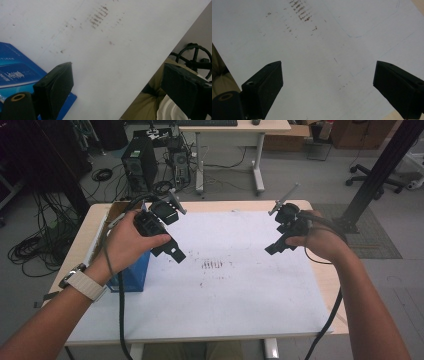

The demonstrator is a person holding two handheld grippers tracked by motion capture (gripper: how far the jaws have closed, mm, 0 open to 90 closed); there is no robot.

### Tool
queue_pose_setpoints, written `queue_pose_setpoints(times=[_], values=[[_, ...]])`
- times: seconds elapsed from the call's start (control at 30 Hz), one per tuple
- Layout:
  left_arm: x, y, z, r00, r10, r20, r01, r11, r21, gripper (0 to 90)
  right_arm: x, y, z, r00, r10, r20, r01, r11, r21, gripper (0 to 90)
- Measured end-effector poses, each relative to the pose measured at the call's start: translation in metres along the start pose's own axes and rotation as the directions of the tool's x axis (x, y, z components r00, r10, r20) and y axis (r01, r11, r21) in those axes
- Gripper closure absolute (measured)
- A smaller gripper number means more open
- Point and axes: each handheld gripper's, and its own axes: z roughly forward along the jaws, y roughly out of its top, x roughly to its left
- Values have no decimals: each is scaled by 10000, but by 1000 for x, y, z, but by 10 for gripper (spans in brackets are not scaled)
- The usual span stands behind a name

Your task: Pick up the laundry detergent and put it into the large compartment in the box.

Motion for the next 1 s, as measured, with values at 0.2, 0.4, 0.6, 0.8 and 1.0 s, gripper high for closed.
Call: queue_pose_setpoints(times=[0.2, 0.4, 0.6, 0.8, 1.0], values=[[0, 0, 0, 10000, 28, 31, -28, 10000, -10, 115, 0, 0, 2, 10000, -3, -18, 3, 10000, 2, 93], [1, 0, 0, 10000, -10, 19, 10, 10000, 43, 115, -1, 1, 3, 10000, 7, -37, -7, 10000, 13, 92], [0, 0, 0, 10000, 15, 39, -15, 10000, 14, 115, -1, 0, 2, 10000, 8, -19, -8, 10000, 8, 93], [-1, 0, 1, 10000, -14, 23, 14, 10000, -27, 115, 0, 1, 2, 10000, -6, -35, 5, 10000, -22, 93], [0, -1, 1, 10000, -43, 39, 43, 10000, -63, 115, 1, -1, 3, 10000, 23, -37, -23, 10000, -25, 93]])
